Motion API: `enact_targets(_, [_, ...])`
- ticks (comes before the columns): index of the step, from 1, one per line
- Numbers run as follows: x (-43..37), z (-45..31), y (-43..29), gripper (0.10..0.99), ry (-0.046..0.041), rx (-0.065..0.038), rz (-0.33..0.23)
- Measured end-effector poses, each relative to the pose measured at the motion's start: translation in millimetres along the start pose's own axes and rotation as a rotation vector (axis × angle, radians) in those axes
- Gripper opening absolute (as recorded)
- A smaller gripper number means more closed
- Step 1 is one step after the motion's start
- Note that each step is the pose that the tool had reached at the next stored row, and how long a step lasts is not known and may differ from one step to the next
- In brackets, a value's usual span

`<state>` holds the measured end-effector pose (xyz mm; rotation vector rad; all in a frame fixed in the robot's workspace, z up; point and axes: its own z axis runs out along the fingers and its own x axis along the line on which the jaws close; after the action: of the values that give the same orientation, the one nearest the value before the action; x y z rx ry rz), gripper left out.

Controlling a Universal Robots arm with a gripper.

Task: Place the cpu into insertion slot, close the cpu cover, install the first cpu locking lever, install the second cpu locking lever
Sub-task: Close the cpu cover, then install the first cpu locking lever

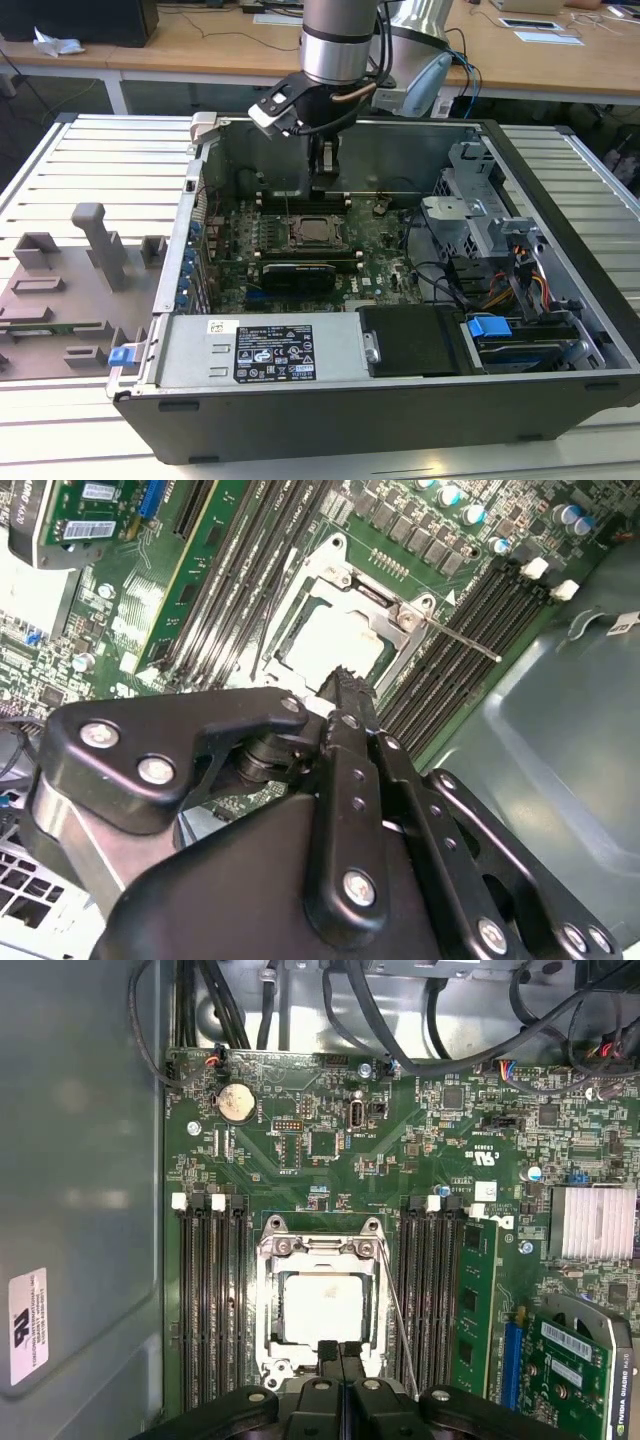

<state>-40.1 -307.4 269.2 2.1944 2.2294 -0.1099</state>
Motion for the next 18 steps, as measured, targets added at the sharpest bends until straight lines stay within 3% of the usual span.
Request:
enact_targets(8, [0.0,-0.1,0.0,0.106,-0.0003,0.0,-0.007])
enact_targets(18, [0.0,-0.1,0.0,0.106,-0.0053,-0.007,-0.125])
